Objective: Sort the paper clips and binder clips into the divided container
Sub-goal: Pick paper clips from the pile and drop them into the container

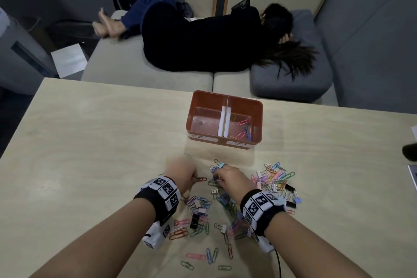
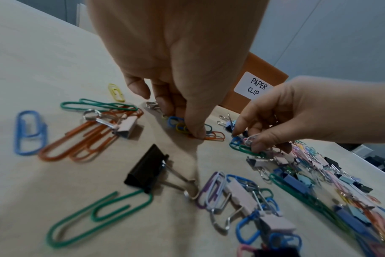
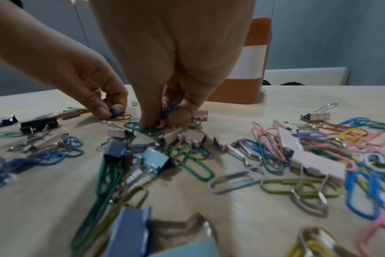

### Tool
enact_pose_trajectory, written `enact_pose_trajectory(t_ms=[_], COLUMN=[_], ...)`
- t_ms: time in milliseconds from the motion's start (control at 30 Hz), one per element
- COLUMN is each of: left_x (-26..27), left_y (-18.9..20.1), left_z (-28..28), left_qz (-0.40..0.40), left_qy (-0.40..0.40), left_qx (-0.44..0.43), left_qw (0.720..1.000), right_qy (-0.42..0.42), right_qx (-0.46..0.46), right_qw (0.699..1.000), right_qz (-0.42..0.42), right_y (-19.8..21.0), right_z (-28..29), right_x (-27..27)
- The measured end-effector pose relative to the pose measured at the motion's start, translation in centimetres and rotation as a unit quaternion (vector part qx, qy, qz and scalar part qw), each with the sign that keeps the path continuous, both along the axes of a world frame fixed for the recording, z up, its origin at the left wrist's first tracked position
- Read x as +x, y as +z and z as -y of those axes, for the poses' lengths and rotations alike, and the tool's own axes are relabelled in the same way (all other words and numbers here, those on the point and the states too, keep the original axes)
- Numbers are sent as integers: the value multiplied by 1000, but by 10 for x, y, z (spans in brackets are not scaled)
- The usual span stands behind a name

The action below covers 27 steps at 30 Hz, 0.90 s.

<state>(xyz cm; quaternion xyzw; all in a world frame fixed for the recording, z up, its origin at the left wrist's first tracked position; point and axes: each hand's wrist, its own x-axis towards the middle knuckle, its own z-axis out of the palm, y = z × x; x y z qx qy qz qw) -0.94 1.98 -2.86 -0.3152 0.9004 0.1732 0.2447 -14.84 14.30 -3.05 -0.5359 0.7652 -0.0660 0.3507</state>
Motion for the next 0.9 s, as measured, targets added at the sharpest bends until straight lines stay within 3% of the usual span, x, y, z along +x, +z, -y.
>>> enact_pose_trajectory(t_ms=[267,367,833,900], left_x=[-1,1,13,15], left_y=[1,1,19,21], left_z=[-1,-3,3,4], left_qz=[7,7,-71,-78], left_qy=[-12,-14,70,75], left_qx=[-6,-12,10,12], left_qw=[1000,1000,995,994], right_qy=[10,22,16,13], right_qx=[77,59,135,105], right_qw=[997,997,991,994], right_qz=[-30,-42,-19,-25], right_y=[3,1,15,15], right_z=[14,11,20,16], right_x=[1,5,3,5])
